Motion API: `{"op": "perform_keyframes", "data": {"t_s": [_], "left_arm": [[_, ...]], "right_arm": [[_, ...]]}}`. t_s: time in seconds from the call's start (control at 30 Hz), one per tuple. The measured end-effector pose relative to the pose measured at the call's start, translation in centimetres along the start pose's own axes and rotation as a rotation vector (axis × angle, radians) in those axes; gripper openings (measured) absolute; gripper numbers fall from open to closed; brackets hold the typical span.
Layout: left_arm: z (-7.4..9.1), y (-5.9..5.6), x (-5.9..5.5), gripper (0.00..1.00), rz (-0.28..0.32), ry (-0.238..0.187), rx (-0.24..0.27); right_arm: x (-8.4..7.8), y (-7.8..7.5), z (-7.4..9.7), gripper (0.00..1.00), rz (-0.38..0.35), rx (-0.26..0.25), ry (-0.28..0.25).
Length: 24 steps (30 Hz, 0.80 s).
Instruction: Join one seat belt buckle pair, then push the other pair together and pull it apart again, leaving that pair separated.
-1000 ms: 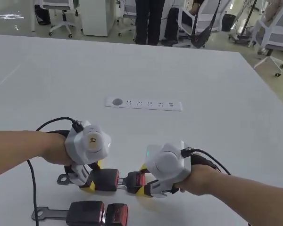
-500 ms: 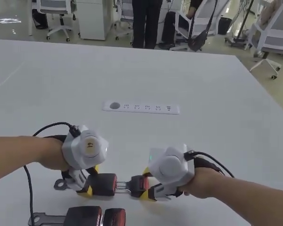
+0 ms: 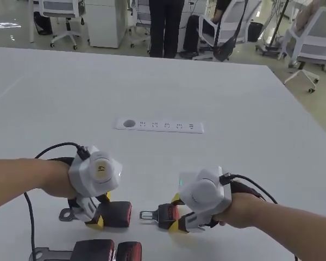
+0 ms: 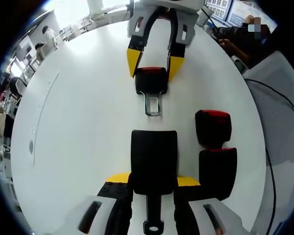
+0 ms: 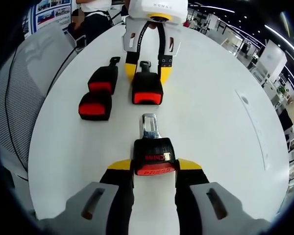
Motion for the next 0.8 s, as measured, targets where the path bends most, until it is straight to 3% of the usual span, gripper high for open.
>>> {"op": "perform_keyframes", "data": {"t_s": [0.5, 0.8], "left_arm": [[-0.1, 0.0, 0.0, 0.33, 0.015, 0.0, 0.0], [0.0, -0.2, 0.0, 0.33, 0.026, -0.018, 0.004]], "right_arm": [[-2.0, -0.4, 0.8, 0.3, 0.009, 0.002, 0.028], [-2.0, -0.1, 0.9, 0.31, 0.062, 0.001, 0.041]]}}
Point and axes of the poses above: the centre of the closed fingertips' face, and the gripper's own axes: z roughly backward along the fingers, y roughly to its left, x roughly out of its top, the point moved 5 cm from there along z, roughly backward along the fingers, and after that the axes turned 4 degrees about y, right-handed, at the moved point
